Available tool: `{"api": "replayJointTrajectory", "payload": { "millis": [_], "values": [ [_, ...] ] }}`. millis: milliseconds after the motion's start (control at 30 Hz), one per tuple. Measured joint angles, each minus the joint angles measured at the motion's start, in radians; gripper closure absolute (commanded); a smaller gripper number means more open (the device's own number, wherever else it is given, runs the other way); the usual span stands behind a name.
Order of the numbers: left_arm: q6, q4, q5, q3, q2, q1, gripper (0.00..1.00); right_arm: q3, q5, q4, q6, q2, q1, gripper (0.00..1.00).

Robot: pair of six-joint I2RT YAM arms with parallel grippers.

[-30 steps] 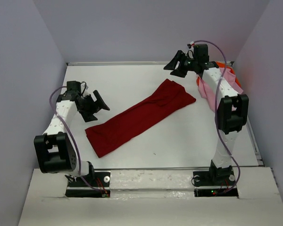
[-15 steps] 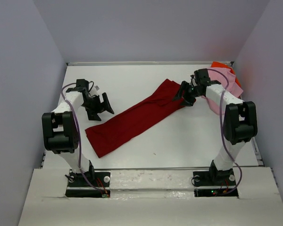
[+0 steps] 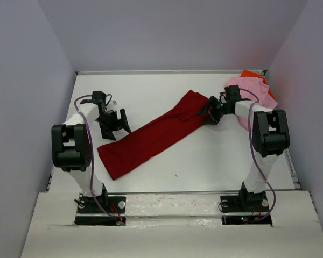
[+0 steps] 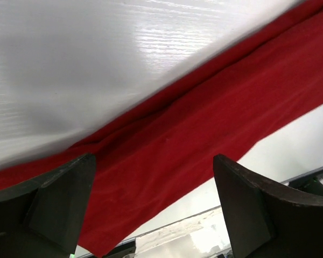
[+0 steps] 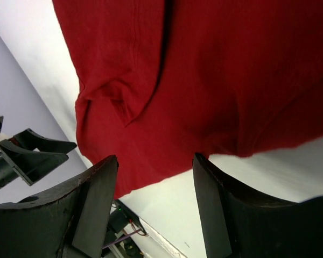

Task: Fold and stack the t-shirts
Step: Rotate the tshirt 90 degrees

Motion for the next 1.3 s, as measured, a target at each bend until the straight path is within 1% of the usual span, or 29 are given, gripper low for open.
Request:
{"api": "replayJointTrajectory", "payload": {
  "millis": [67,200,333,600,733,900,967,1033,1133,1300],
  "values": [
    [0.001,-0.008,-0.04,0.009,0.018,-0.02,0.01,0.014,-0.009,0.017,0.013,0.035,0.0,0.36],
    [-0.01,-0.028,-0.15,0.011,0.066,-0.067,0.01,0.015,-0.01,0.023,0.017,0.047,0.0,0.36],
    [-0.033,-0.035,-0.211,0.01,0.097,-0.097,0.01,0.019,-0.01,0.035,0.017,0.053,0.0,0.36],
    [-0.091,0.019,-0.288,-0.043,0.064,-0.15,0.01,0.029,-0.01,0.043,0.02,0.081,0.0,0.36],
    [-0.111,0.039,-0.353,-0.082,0.035,-0.2,0.01,0.034,-0.01,0.045,0.02,0.081,0.0,0.36],
    [-0.144,0.038,-0.462,-0.095,0.059,-0.272,0.01,0.039,-0.01,0.055,0.021,0.091,0.0,0.36],
    [-0.163,0.032,-0.471,-0.097,0.069,-0.293,0.01,0.049,-0.011,0.055,0.021,0.101,0.0,0.36],
    [-0.19,0.021,-0.478,-0.096,0.071,-0.321,0.01,0.072,-0.016,0.056,0.021,0.121,0.0,0.36],
    [-0.224,0.007,-0.473,-0.095,0.073,-0.398,0.01,0.142,-0.04,0.06,0.024,0.18,0.0,0.36],
    [-0.268,-0.027,-0.444,-0.095,0.078,-0.522,0.01,0.33,-0.1,0.061,0.054,0.325,0.0,0.36]
  ]
}}
